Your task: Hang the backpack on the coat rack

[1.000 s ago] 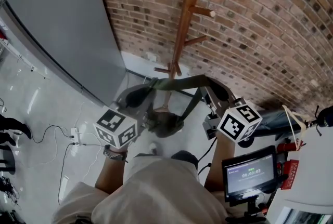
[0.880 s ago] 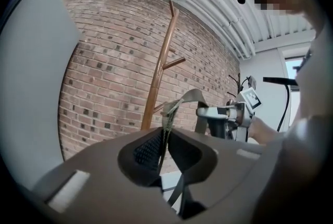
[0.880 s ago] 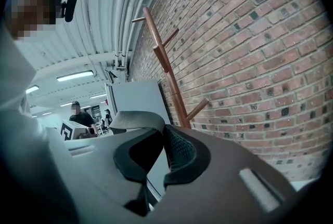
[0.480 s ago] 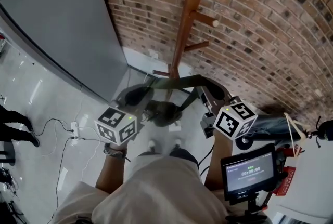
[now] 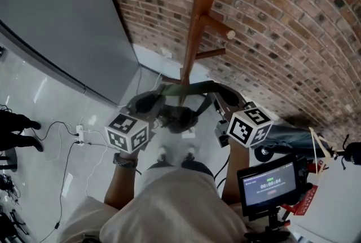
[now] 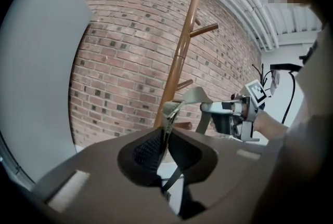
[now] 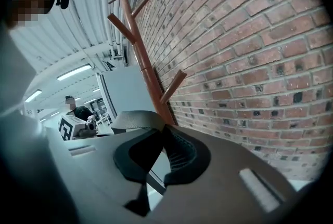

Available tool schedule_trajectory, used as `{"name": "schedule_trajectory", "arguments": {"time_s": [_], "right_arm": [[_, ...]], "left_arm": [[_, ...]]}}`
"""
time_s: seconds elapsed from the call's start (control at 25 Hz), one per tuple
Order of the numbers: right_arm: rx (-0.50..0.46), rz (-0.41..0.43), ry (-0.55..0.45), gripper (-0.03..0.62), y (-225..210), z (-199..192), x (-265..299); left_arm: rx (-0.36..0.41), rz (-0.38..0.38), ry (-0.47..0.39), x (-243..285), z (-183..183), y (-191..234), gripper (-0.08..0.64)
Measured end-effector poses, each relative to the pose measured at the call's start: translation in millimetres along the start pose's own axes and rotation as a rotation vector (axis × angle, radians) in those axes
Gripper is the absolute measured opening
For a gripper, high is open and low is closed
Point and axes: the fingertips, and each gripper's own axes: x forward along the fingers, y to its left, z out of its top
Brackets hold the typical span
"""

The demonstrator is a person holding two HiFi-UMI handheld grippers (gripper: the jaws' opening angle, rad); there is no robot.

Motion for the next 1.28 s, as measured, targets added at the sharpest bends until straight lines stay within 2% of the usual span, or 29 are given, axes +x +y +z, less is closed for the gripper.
{"name": "schedule_trajectory", "arguments": {"time_s": [0.88, 1.12, 1.28], "right_arm": [[0.055, -0.041, 0.14, 0.009, -40.4, -46.1, 39.6], [0.055, -0.065, 0.181, 0.009, -52.2, -59.6, 50.6], [0.022, -0.073, 0.209, 0.009, -55.9, -66.6, 54.5]], "left_arm": [[-0.056, 0.029, 0.131, 36.5, -48.1, 29.7, 0.029], [-0.064, 0.024, 0.172, 49.2, -60.5, 35.8, 0.031], [-0.069, 0.026, 0.18, 53.3, -66.8, 35.4, 0.031]]}}
